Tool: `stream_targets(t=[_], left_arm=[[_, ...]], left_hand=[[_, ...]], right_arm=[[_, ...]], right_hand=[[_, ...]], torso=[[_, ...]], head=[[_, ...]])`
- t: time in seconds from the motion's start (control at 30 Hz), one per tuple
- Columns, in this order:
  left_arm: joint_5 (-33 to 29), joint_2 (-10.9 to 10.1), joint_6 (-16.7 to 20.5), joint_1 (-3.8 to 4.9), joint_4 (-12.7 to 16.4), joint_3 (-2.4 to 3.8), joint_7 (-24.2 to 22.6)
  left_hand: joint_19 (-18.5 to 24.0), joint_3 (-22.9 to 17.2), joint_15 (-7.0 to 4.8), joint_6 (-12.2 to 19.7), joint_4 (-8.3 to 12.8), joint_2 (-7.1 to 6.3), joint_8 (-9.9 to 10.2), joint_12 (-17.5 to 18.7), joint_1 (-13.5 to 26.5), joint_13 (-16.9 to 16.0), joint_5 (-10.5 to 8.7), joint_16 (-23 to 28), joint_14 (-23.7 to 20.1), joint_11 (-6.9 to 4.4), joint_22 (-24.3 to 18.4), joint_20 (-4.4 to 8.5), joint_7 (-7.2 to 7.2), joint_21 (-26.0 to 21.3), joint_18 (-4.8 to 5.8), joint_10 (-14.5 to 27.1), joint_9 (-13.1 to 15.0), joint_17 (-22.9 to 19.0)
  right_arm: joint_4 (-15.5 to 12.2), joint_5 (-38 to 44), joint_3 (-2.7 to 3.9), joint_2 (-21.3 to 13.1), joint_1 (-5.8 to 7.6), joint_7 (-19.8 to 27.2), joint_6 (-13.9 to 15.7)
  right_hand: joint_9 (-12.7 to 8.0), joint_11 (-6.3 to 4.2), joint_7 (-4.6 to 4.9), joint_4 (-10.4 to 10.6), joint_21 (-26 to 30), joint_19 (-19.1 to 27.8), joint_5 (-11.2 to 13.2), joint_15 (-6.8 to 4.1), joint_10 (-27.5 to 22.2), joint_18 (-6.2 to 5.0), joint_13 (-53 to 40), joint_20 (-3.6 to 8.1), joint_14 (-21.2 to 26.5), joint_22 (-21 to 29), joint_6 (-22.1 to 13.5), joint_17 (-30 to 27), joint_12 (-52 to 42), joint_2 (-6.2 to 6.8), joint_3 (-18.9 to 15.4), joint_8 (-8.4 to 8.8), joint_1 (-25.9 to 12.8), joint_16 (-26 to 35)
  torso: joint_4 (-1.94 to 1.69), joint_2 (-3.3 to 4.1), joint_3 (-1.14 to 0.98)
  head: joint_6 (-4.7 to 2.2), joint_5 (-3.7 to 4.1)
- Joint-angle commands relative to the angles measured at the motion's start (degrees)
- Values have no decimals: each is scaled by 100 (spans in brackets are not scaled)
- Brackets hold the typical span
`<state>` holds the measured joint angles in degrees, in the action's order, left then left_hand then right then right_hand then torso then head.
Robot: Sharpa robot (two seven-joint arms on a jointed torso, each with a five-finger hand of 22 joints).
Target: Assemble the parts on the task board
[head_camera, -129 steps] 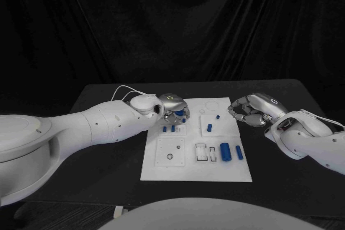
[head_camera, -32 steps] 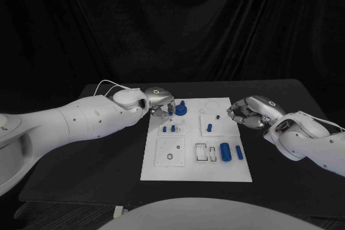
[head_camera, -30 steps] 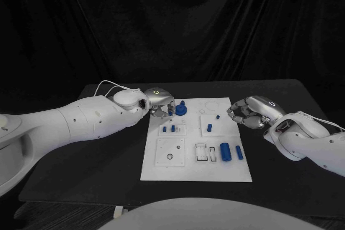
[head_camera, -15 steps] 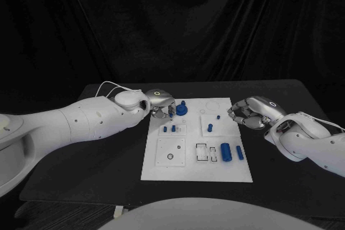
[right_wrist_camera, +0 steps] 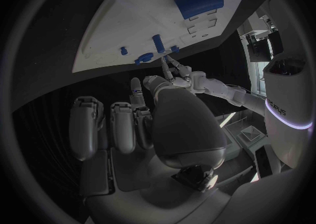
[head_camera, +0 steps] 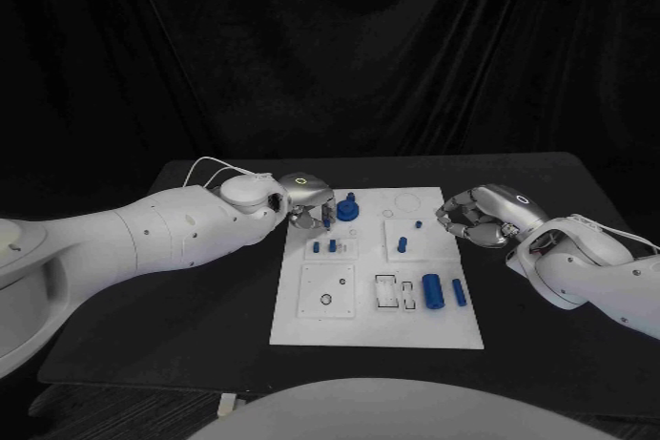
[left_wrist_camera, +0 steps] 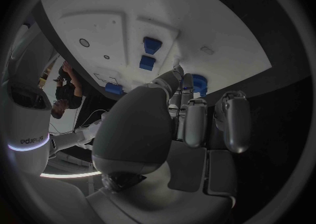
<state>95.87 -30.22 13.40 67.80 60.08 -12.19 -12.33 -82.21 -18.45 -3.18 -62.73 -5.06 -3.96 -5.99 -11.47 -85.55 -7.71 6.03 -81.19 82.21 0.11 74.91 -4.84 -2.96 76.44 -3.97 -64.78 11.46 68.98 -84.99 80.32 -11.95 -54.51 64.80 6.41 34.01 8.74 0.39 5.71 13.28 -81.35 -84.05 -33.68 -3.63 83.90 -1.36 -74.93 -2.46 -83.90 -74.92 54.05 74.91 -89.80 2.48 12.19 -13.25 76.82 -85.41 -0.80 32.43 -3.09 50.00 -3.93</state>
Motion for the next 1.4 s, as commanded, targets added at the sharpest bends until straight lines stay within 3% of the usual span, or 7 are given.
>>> stream_targets(t=[0.03, 1.2, 1.33, 1.4], left_arm=[[0, 22, -50, -23, 0, 4, -23], [0, 153, -192, -158, -133, 4, -13], [0, 158, -188, -175, -153, 4, 10], [0, 155, -169, -184, -164, 4, 29]], left_hand=[[40, -7, -6, 48, -14, 2, 16, 32, 20, 9, -16, 22, -41, -19, 1073, 14, 9, -38, 70, 16, 8, -6], [82, -22, -8, 101, -4, -2, 53, 68, 8, 19, 0, 66, -87, -17, 1054, 16, 8, -107, 56, 27, -10, -92], [114, -29, -5, 250, -11, -26, 136, 120, 25, 35, 7, 66, -92, -13, 1040, 18, 20, -161, 46, 64, -48, -83], [126, -39, -15, 605, -34, -80, 251, 172, 62, 51, -4, 72, -103, -37, 1037, 21, 92, -182, 44, 97, -134, -96]], right_arm=[[-4, 8, 4, -2, -16, -28, -20], [-13, 8, 4, -8, -20, -45, -30], [-11, 8, 4, -6, -21, -49, -37], [-11, 8, 4, -6, -22, -51, -41]], right_hand=[[7, 32, -11, -8, 39, -221, -31, 38, 610, -93, -1507, -48, -418, -1204, 41, 502, -20, 10, 28, 24, 35, 29], [8, 38, -7, -14, 50, -217, -30, 42, 610, -96, -1507, -50, -417, -1200, 44, 494, -20, 7, 34, 24, 41, 33], [8, 38, -7, -14, 50, -217, -30, 42, 610, -96, -1507, -50, -417, -1200, 44, 494, -20, 7, 34, 24, 41, 33], [8, 38, -7, -14, 50, -217, -30, 42, 610, -96, -1507, -50, -417, -1200, 44, 494, -20, 7, 34, 24, 41, 33]], torso=[[-2, 2, 0], [1, 2, 0], [-2, 3, 0], [-2, 4, 1]], head=[[0, 0], [0, 6], [0, 9], [0, 4]])
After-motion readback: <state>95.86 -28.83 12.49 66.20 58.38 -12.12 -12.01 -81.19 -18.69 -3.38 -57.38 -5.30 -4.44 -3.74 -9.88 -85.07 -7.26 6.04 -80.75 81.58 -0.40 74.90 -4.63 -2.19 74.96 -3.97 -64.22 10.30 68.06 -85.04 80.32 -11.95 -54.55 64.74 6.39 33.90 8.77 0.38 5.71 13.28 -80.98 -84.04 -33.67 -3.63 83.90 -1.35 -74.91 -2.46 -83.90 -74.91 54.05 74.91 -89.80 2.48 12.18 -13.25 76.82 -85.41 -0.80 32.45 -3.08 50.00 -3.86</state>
